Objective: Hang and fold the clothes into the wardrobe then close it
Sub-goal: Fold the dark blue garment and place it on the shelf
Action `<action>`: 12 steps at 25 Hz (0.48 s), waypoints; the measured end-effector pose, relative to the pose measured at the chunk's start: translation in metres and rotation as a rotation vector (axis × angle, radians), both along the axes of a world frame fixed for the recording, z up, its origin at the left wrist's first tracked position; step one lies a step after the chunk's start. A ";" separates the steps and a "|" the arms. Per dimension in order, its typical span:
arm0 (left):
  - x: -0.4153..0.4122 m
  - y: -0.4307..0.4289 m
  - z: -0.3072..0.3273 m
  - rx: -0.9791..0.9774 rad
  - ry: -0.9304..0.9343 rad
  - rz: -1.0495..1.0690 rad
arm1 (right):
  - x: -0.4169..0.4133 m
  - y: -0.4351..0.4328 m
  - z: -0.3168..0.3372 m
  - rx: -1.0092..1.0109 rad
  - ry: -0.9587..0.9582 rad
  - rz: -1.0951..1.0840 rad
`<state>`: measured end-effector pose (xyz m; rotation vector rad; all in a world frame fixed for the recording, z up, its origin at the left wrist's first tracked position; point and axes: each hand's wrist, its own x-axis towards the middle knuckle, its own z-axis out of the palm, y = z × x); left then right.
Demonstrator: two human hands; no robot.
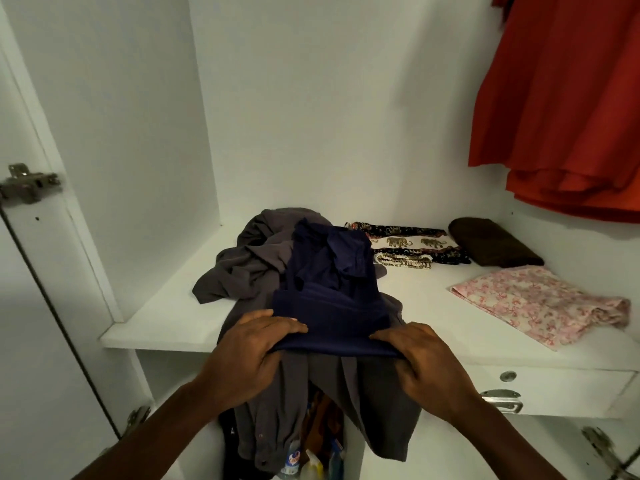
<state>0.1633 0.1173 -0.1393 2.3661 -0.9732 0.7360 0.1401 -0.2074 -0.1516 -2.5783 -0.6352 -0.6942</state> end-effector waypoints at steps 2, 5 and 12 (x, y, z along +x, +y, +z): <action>0.003 -0.005 0.019 -0.162 -0.006 -0.020 | -0.001 -0.001 0.022 0.260 0.013 0.022; 0.020 -0.025 0.055 -0.480 0.068 -0.037 | 0.018 0.004 0.059 0.671 0.037 0.072; 0.163 -0.064 0.097 -0.851 0.216 0.236 | 0.161 0.029 0.110 1.069 0.121 -0.059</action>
